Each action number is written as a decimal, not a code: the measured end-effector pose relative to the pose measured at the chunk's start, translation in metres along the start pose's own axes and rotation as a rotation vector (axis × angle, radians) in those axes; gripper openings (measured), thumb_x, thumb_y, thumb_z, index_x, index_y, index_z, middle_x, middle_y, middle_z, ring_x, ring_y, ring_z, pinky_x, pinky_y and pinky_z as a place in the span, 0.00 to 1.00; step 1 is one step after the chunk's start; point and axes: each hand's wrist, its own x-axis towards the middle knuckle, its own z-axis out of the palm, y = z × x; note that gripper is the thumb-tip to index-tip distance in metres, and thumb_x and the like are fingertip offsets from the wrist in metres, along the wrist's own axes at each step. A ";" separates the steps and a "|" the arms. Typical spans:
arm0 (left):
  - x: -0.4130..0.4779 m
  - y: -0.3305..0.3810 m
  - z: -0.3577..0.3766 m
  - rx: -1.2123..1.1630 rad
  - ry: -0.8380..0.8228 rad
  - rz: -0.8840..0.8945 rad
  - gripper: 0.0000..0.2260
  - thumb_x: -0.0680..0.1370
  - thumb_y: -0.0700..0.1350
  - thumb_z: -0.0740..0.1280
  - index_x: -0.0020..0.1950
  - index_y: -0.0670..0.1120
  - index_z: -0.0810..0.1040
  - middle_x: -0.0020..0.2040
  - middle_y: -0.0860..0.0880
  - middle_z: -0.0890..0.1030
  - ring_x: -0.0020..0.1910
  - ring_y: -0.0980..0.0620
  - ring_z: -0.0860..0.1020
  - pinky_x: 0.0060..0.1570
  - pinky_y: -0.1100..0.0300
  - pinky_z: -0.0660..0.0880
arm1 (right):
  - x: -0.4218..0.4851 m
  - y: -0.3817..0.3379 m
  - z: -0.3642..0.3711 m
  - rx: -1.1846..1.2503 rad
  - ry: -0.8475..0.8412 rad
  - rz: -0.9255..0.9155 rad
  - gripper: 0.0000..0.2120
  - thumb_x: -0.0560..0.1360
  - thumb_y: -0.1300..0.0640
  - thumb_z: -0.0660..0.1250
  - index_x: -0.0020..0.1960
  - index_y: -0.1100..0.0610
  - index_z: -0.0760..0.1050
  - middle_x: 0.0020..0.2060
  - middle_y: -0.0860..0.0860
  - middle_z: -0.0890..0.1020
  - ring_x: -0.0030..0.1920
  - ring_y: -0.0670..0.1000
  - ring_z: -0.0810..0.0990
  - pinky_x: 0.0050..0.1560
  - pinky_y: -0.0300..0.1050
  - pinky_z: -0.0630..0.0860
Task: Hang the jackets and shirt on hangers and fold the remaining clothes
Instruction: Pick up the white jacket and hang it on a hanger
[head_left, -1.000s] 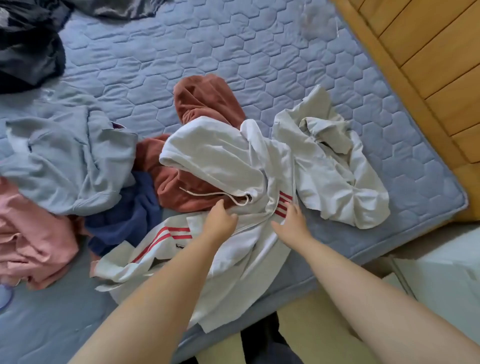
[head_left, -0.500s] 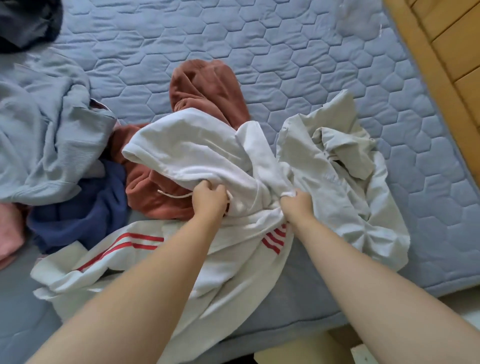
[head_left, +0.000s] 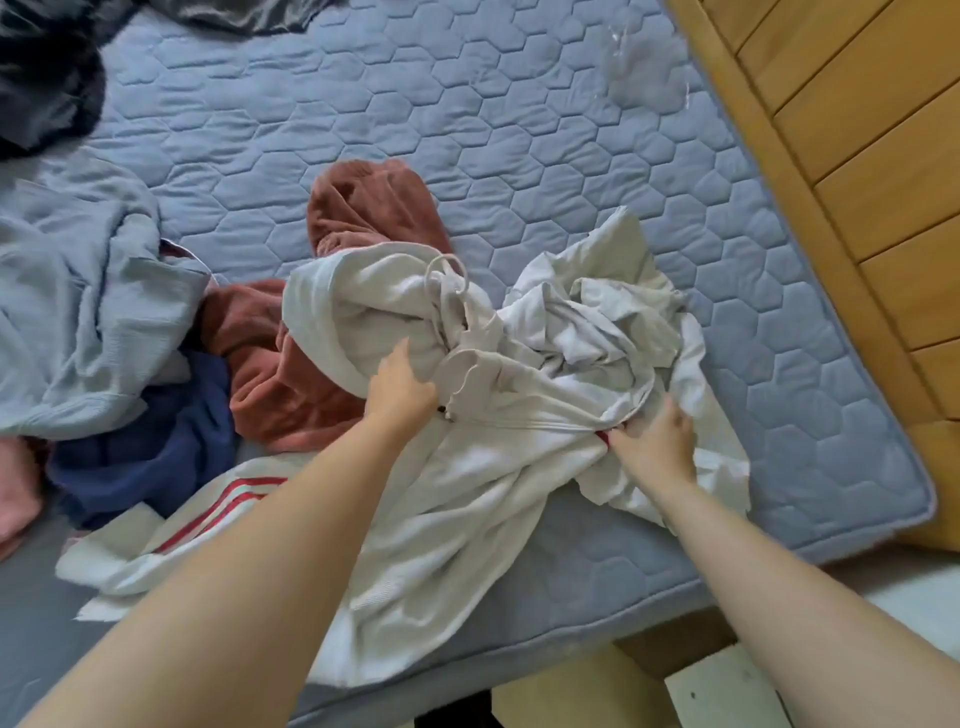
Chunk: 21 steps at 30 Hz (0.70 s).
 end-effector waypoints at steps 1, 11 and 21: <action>-0.002 -0.010 0.003 0.114 -0.051 0.011 0.31 0.76 0.40 0.61 0.77 0.46 0.54 0.73 0.42 0.64 0.70 0.41 0.66 0.67 0.49 0.66 | -0.008 0.001 0.011 -0.050 -0.041 -0.084 0.36 0.73 0.55 0.69 0.74 0.62 0.56 0.71 0.61 0.61 0.70 0.61 0.61 0.69 0.54 0.62; -0.015 -0.106 0.039 0.468 -0.120 0.276 0.32 0.72 0.49 0.62 0.76 0.48 0.60 0.78 0.44 0.54 0.71 0.39 0.62 0.65 0.51 0.63 | -0.046 -0.036 0.110 -0.006 -0.299 -0.466 0.41 0.73 0.57 0.68 0.78 0.50 0.48 0.77 0.49 0.51 0.76 0.52 0.52 0.74 0.45 0.54; -0.052 -0.130 0.067 0.239 0.100 0.427 0.08 0.66 0.31 0.69 0.41 0.43 0.81 0.52 0.40 0.79 0.46 0.37 0.77 0.38 0.53 0.74 | 0.006 -0.076 0.147 0.095 -0.120 -0.202 0.03 0.72 0.58 0.65 0.46 0.53 0.75 0.54 0.55 0.78 0.57 0.60 0.75 0.54 0.46 0.72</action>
